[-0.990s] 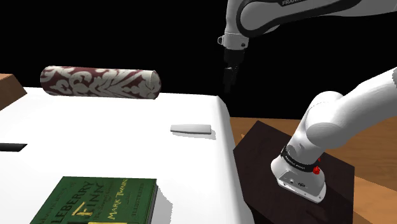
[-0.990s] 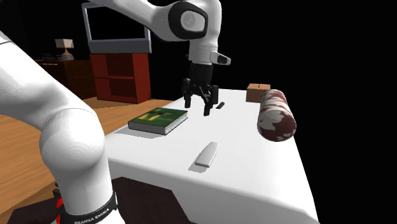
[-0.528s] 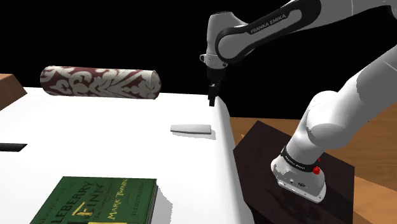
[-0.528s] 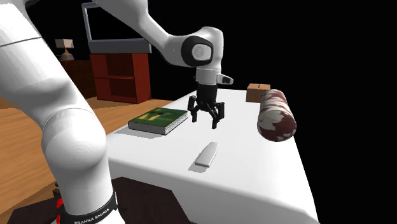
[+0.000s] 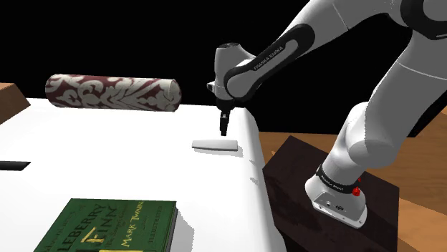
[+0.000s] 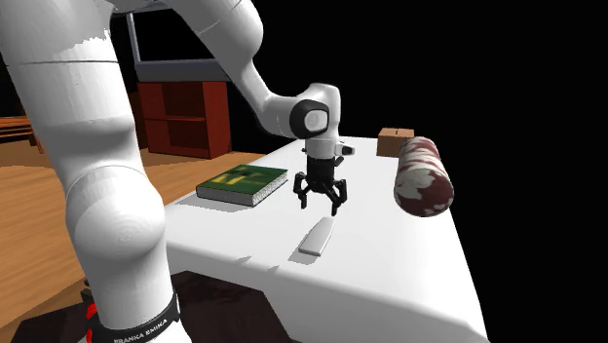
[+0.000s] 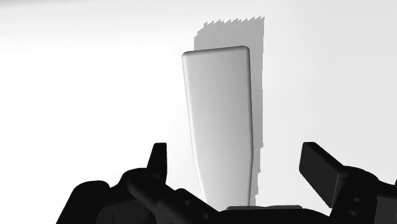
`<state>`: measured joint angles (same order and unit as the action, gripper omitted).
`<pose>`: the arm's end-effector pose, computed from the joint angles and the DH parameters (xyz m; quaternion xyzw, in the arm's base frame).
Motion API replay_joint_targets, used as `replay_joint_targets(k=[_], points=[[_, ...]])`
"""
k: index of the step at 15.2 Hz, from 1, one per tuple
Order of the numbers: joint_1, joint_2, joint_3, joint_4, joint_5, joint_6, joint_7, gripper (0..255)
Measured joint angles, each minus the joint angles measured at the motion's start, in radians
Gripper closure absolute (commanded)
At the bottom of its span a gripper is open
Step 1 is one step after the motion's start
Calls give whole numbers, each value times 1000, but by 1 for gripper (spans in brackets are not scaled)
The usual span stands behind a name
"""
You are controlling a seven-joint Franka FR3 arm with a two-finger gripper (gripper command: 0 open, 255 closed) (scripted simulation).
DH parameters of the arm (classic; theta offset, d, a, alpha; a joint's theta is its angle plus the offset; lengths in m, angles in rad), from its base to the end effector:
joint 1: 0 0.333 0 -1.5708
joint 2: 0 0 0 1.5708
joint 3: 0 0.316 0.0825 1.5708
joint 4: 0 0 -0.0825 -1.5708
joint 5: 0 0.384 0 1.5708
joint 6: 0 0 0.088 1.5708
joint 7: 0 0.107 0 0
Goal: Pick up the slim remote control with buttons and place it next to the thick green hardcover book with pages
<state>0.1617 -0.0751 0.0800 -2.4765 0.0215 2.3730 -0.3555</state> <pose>0.4499 0.1110 0.3169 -0.9580 -0.2865 0.0140 0.0052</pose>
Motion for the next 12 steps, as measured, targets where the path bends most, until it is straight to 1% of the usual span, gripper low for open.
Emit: replay_joint_targets(k=[5,12], points=[[25,181,23,66,-54,135,-6,0],[32,285,18,70,-82,237,5,0]])
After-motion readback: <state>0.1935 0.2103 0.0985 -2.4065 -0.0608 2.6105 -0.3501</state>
